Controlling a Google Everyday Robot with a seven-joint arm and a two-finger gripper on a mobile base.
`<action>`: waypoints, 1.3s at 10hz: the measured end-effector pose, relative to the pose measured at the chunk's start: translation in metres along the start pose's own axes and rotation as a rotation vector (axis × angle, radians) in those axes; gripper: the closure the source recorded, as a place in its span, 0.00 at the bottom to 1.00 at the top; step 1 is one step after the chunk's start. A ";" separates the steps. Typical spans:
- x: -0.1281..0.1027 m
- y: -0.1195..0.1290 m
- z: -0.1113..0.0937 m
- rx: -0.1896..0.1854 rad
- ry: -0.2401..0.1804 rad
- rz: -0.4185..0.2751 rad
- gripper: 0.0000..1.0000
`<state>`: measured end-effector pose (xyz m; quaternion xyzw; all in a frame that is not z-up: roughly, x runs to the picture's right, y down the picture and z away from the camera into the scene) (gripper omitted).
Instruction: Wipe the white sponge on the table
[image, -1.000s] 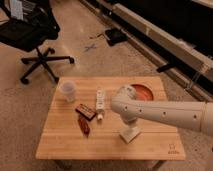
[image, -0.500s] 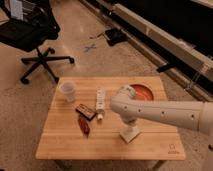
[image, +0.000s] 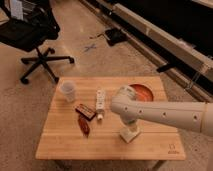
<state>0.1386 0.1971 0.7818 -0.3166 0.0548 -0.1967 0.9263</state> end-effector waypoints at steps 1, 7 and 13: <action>-0.004 0.002 0.000 0.003 -0.012 -0.037 0.20; -0.005 0.010 0.015 0.067 -0.097 -0.124 0.20; -0.011 0.001 0.040 0.043 -0.173 -0.185 0.20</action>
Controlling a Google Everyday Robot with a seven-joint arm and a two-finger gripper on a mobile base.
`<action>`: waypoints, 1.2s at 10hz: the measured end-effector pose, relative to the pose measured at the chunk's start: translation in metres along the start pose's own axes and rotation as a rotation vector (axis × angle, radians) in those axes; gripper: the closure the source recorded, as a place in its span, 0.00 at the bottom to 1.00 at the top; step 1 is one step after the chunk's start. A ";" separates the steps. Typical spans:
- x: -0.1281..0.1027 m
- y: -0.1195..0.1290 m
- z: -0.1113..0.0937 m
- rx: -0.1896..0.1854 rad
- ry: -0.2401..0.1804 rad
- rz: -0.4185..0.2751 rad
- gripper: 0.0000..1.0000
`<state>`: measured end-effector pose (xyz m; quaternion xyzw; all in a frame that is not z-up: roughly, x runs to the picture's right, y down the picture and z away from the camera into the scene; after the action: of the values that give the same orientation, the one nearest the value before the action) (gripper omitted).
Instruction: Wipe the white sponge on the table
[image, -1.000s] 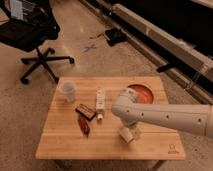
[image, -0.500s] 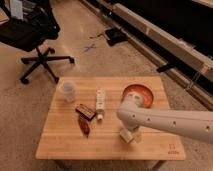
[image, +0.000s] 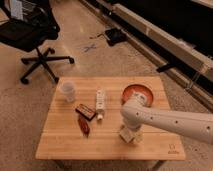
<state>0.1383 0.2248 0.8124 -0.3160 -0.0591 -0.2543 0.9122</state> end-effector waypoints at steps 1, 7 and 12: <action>0.001 0.000 0.002 -0.003 -0.003 -0.005 0.20; 0.013 -0.002 0.011 -0.006 -0.067 -0.001 0.40; 0.014 -0.003 0.013 -0.031 -0.093 0.008 0.91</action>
<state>0.1499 0.2249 0.8282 -0.3420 -0.0963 -0.2363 0.9044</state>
